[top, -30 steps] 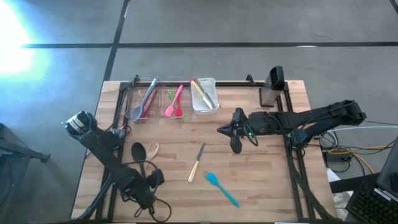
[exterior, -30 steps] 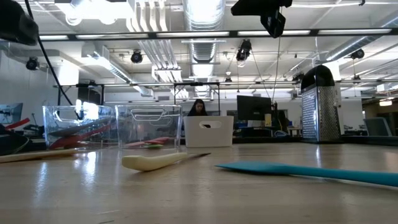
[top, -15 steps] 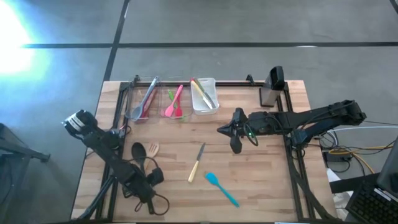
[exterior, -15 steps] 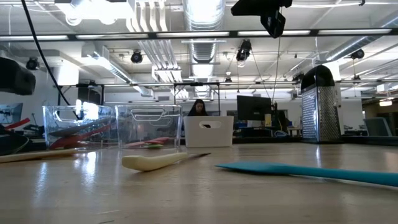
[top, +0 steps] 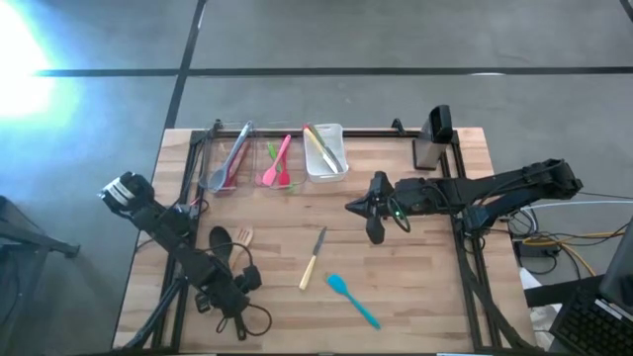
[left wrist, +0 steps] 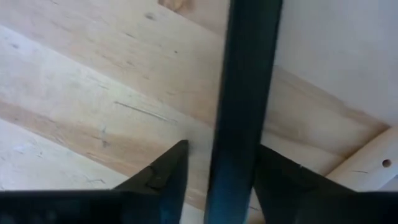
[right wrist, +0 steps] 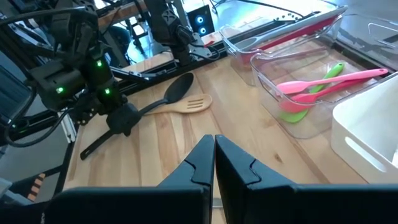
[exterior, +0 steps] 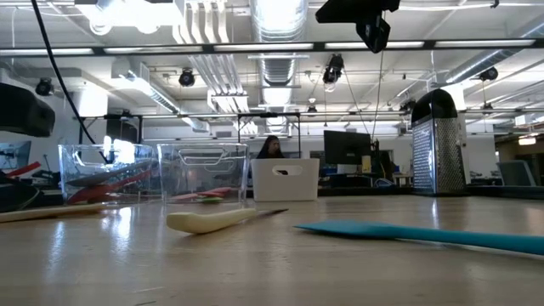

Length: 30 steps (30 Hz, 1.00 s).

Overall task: Pick & Place Kitchen Items
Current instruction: Put the black serving spoon into the left transparent bin

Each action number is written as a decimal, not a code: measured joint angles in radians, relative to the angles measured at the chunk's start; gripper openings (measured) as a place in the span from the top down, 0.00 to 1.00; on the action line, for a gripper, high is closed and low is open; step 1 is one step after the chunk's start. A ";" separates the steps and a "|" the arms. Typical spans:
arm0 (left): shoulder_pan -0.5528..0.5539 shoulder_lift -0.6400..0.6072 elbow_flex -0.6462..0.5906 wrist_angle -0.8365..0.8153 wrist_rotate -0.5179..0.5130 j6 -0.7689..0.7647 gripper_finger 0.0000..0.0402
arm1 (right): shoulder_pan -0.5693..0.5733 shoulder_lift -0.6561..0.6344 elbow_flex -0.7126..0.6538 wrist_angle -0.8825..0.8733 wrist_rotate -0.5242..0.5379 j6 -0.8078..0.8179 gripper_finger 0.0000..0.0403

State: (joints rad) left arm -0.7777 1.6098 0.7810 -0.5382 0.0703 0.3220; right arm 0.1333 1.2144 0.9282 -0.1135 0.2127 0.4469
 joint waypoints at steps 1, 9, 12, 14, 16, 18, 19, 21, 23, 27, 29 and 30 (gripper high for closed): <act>0.002 0.003 0.000 0.001 0.003 0.001 0.62 | 0.000 0.000 0.000 0.000 0.000 0.000 0.98; 0.004 0.000 0.013 -0.020 0.018 0.023 0.79 | 0.000 0.000 -0.001 0.000 0.000 -0.001 0.98; 0.006 -0.013 0.034 -0.039 0.018 0.022 0.79 | 0.000 0.000 -0.001 0.000 0.000 -0.001 0.98; 0.010 -0.022 0.058 -0.065 0.015 0.021 0.79 | 0.000 0.000 -0.001 0.001 0.000 -0.001 0.98; 0.019 -0.026 0.085 -0.108 0.005 0.020 0.79 | 0.000 0.000 -0.001 0.001 0.001 -0.001 0.98; 0.033 -0.043 0.125 -0.167 -0.030 0.016 0.79 | 0.000 0.000 -0.001 0.003 0.001 -0.001 0.98; 0.041 -0.054 0.149 -0.192 -0.051 0.012 0.79 | 0.000 0.000 -0.001 0.006 0.001 -0.001 0.98; 0.057 -0.076 0.192 -0.242 -0.089 -0.002 0.79 | 0.000 0.000 -0.001 0.010 0.001 -0.002 0.98; 0.079 -0.104 0.231 -0.287 -0.111 -0.013 0.79 | 0.000 0.000 -0.001 0.016 0.001 -0.002 0.98; 0.125 -0.196 0.306 -0.329 -0.189 -0.045 0.79 | 0.000 0.000 -0.003 0.015 0.001 -0.002 0.98; 0.152 -0.248 0.340 -0.350 -0.249 -0.055 0.79 | 0.000 0.000 -0.005 0.016 0.001 -0.005 0.98; 0.166 -0.276 0.357 -0.355 -0.285 -0.055 0.79 | 0.000 0.000 -0.006 0.016 0.001 -0.005 0.98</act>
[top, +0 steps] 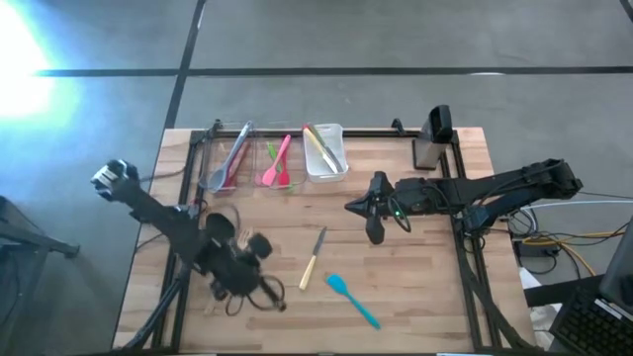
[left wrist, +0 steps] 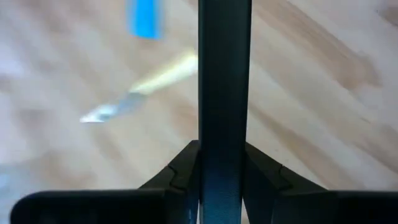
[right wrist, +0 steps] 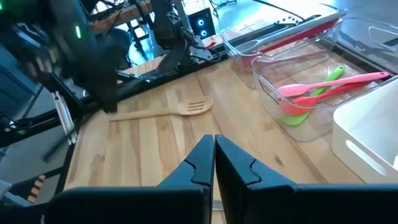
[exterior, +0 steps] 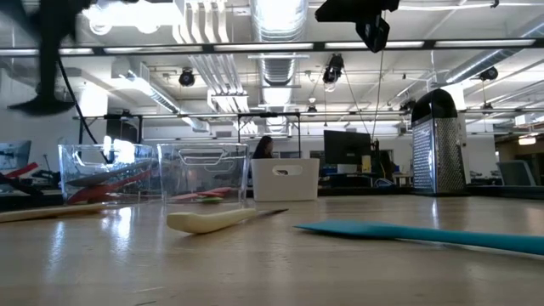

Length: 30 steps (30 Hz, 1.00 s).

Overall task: Pick & Place Kitchen Items
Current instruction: Put the black serving spoon into the left transparent bin

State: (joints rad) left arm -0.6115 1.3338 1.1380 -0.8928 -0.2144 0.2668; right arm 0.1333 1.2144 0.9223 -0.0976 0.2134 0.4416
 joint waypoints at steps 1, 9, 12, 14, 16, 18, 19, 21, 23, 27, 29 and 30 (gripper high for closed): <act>0.014 -0.032 0.017 0.003 -0.035 0.000 0.79 | 0.000 0.000 -0.001 0.000 0.000 0.000 0.98; 0.182 -0.261 0.097 0.069 -0.259 0.046 0.79 | 0.000 0.000 -0.018 0.000 0.000 -0.007 0.98; 0.290 -0.332 0.102 0.137 -0.304 0.047 0.79 | 0.000 0.000 -0.025 0.001 0.000 -0.013 0.98; 0.383 -0.368 0.102 0.192 -0.305 0.046 0.79 | 0.000 0.000 -0.028 0.002 0.000 -0.029 0.98; 0.480 -0.395 0.102 0.240 -0.296 0.038 0.79 | 0.000 0.000 -0.028 0.003 0.000 -0.045 0.98; 0.584 -0.412 0.106 0.271 -0.260 0.034 0.79 | 0.000 0.000 -0.028 0.004 0.000 -0.049 0.98; 0.638 -0.416 0.109 0.282 -0.237 0.022 0.79 | 0.000 0.000 -0.028 0.004 -0.001 -0.049 0.98; 0.751 -0.415 0.119 0.289 -0.188 -0.015 0.79 | 0.000 0.000 -0.028 0.004 0.000 -0.054 0.98; 0.864 -0.407 0.122 0.290 -0.126 -0.058 0.79 | 0.000 0.000 -0.028 0.004 -0.001 -0.060 0.98; 1.093 -0.379 0.118 0.289 0.039 -0.153 0.79 | 0.000 0.000 -0.028 0.002 -0.001 -0.071 0.98; 1.195 -0.356 0.118 0.292 0.123 -0.188 0.79 | 0.000 0.000 -0.028 0.001 -0.002 -0.097 0.98; 1.239 -0.341 0.118 0.292 0.154 -0.200 0.79 | 0.000 0.000 -0.028 0.000 -0.003 -0.106 0.98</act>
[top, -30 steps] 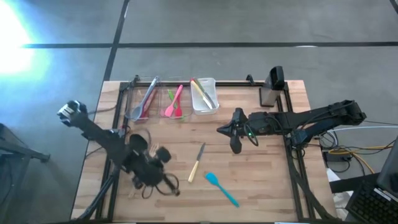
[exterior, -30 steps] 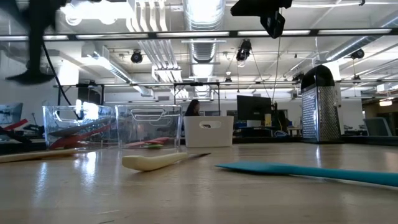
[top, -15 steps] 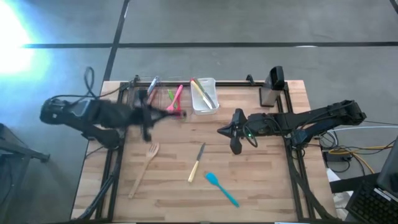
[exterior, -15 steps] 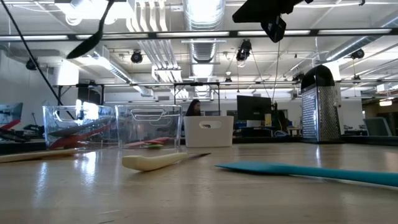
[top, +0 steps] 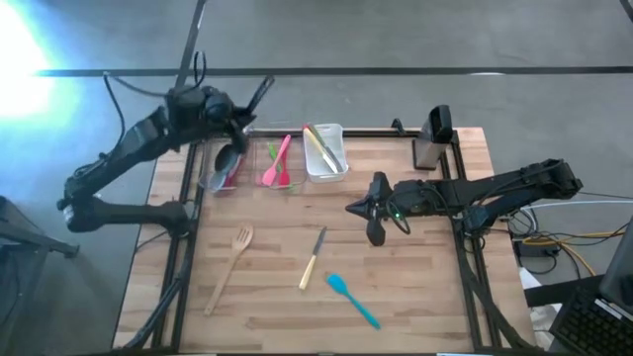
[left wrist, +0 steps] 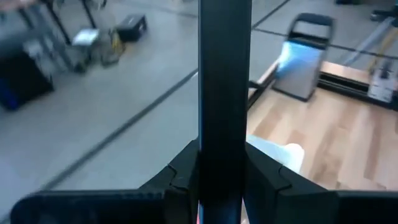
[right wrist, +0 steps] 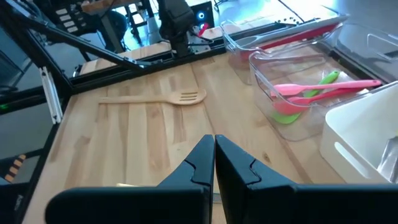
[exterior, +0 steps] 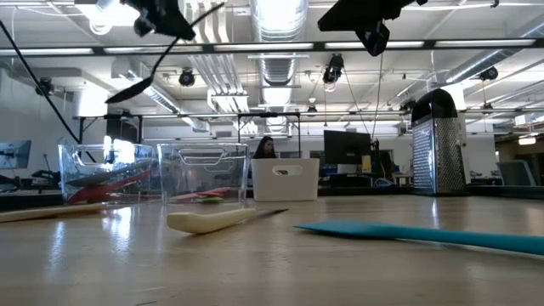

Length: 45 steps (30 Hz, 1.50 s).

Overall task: Pick & Place Kitchen Items
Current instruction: Put the black serving spoon into the left transparent bin

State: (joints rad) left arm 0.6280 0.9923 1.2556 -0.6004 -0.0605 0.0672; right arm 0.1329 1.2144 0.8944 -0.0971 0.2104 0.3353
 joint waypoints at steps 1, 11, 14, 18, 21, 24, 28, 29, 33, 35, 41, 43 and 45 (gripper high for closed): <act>0.039 0.013 0.000 0.004 0.027 -0.010 0.79 | 0.000 0.000 0.000 0.000 0.000 -0.004 0.98; 0.215 0.132 0.000 0.001 0.093 -0.013 0.79 | 0.000 0.000 0.000 -0.004 -0.001 -0.032 0.98; 0.240 0.166 -0.001 0.000 0.097 -0.009 0.79 | 0.000 0.000 0.000 -0.006 -0.001 -0.047 0.98; 0.286 0.200 -0.013 0.006 0.123 -0.017 0.79 | 0.000 -0.001 0.000 -0.034 -0.001 -0.048 0.98; 0.320 0.211 -0.040 0.008 0.131 -0.024 0.79 | 0.000 -0.001 0.000 -0.055 -0.001 -0.043 0.98; 0.347 0.211 -0.080 0.032 0.139 -0.042 0.79 | 0.000 -0.001 -0.006 -0.062 -0.001 -0.043 0.98; 0.385 0.199 -0.151 0.070 0.157 -0.079 0.79 | 0.000 -0.001 -0.013 -0.062 -0.001 -0.043 0.98; 0.395 0.199 -0.165 0.076 0.158 -0.087 0.79 | 0.000 -0.001 -0.013 -0.062 -0.001 -0.043 0.98; 0.424 0.203 -0.214 0.074 0.157 -0.096 0.79 | 0.000 -0.001 -0.014 -0.063 -0.001 -0.044 0.98; 0.433 0.203 -0.236 0.075 0.160 -0.098 0.79 | 0.000 -0.001 -0.014 -0.063 -0.001 -0.044 0.98; 0.447 0.202 -0.289 0.107 0.161 -0.114 0.79 | 0.000 -0.001 -0.014 -0.063 -0.001 -0.047 0.98; 0.453 0.202 -0.312 0.135 0.161 -0.120 0.79 | 0.000 -0.001 -0.014 -0.062 0.000 -0.047 0.98; 0.458 0.202 -0.332 0.149 0.161 -0.120 0.79 | 0.000 -0.001 -0.014 -0.062 -0.001 -0.047 0.98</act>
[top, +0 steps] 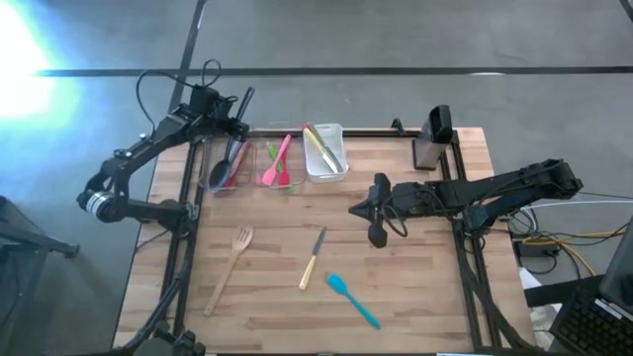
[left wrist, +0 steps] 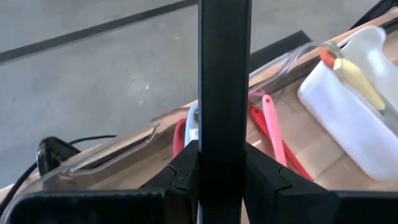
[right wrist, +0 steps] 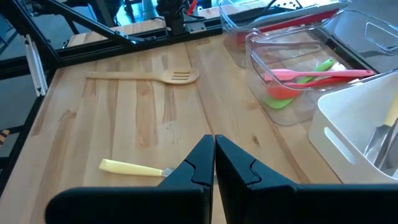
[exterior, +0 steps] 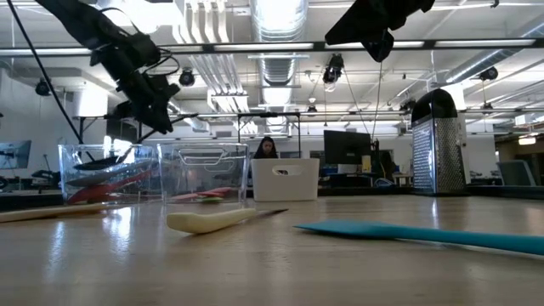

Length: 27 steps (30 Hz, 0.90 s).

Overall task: Pick & Place Kitchen Items
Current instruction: Put the black serving spoon into the left transparent bin

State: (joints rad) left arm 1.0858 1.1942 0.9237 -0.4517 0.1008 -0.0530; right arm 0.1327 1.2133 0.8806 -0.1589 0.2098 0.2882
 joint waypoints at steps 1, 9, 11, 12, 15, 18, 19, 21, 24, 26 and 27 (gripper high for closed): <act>0.001 0.000 -0.008 0.005 0.000 0.000 0.79 | 0.000 0.000 0.000 0.000 0.000 0.000 0.98; 0.006 0.000 -0.065 0.071 0.000 0.010 0.79 | 0.000 0.000 -0.001 0.000 0.000 0.000 0.98; 0.010 0.000 -0.074 0.076 0.000 0.010 0.79 | 0.000 0.000 -0.002 0.000 0.000 0.000 0.98; 0.012 0.000 -0.077 0.076 0.000 0.010 0.79 | 0.000 0.000 -0.002 0.000 0.000 0.000 0.98; 0.015 0.000 -0.079 0.068 0.000 0.008 0.79 | 0.000 0.000 -0.002 0.000 0.000 0.000 0.98; 0.016 0.000 -0.079 0.067 -0.001 0.005 0.79 | 0.000 0.000 -0.002 0.000 0.000 0.000 0.98; 0.017 0.000 -0.079 0.067 -0.001 0.003 0.79 | 0.000 0.000 -0.002 0.000 0.000 0.000 0.98; 0.018 0.000 -0.079 0.067 -0.005 0.002 0.79 | 0.000 0.000 -0.002 0.000 0.000 0.000 0.98; 0.019 0.000 -0.079 0.068 -0.005 0.005 0.79 | 0.000 0.000 -0.002 0.000 0.001 0.000 0.98; 0.019 0.000 -0.079 0.072 -0.005 0.005 0.76 | 0.000 0.000 -0.002 0.000 0.001 0.000 0.98; 0.019 0.000 -0.079 0.078 -0.006 0.005 0.72 | 0.000 0.000 -0.002 0.000 0.001 0.000 0.98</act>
State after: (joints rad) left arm 1.1049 1.1942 0.8444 -0.3738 0.0949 -0.0483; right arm 0.1328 1.2137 0.8787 -0.1585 0.2104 0.2878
